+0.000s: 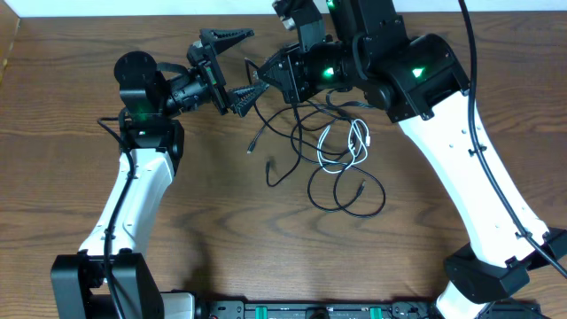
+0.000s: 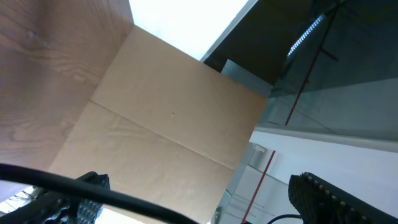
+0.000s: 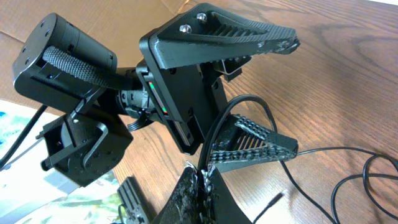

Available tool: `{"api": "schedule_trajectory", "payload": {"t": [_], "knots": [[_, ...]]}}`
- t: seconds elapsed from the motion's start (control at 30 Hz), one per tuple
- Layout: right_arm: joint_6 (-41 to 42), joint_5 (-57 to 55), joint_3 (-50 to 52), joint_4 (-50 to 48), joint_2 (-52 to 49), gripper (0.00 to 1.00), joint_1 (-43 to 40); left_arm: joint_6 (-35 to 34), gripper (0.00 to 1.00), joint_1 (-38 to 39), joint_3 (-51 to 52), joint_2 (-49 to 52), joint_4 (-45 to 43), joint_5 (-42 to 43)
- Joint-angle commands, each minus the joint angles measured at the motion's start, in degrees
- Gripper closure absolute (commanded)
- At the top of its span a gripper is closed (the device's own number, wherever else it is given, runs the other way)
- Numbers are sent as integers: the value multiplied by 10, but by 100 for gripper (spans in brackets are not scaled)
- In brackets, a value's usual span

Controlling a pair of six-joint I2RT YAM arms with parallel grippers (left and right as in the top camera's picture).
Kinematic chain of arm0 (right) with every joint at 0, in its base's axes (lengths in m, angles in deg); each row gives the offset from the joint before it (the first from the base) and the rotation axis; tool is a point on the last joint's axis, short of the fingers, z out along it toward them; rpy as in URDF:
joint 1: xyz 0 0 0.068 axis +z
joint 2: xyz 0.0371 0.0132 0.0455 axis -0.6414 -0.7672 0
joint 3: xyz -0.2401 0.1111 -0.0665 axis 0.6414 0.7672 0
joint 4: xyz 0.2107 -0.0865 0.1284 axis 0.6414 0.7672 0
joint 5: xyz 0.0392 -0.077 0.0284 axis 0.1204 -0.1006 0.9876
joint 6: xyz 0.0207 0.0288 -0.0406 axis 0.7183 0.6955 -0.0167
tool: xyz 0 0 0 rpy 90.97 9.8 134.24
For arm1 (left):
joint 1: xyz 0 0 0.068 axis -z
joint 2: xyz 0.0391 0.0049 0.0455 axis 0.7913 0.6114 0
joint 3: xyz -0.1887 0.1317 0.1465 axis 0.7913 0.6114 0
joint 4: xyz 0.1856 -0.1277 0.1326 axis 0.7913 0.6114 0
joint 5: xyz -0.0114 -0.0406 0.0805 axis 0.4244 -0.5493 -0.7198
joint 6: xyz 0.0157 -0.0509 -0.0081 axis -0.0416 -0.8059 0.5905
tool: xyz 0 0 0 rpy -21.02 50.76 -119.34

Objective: Untangle cables

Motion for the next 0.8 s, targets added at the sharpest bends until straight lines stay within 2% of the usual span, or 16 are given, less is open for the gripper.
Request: {"api": "schedule_trajectory", "payload": {"t": [0.0, 0.17, 0.2, 0.23, 0.33, 0.4, 0.77], "knots": [[-9, -2, -1, -2, -5, 99, 1, -36, 2, -2, -6, -2, -3, -2], [-9, -33, -1, -3, -5, 99, 1, -36, 2, -2, -6, -2, -3, -2], [-9, -43, -1, -2, -5, 99, 1, -36, 32, -2, -6, -2, -3, -2], [-9, -55, -1, -1, -5, 99, 3, -37, 45, -2, -6, -2, -3, -3], [-9, -63, -1, 0, -5, 99, 5, -37, 49, -2, -6, -2, -3, -3], [-9, -64, -1, 0, -5, 99, 5, -37, 60, -2, -6, -2, -3, -3], [-9, -64, -1, 6, -5, 99, 14, -37, 65, -2, -6, -2, -3, -3]]}}
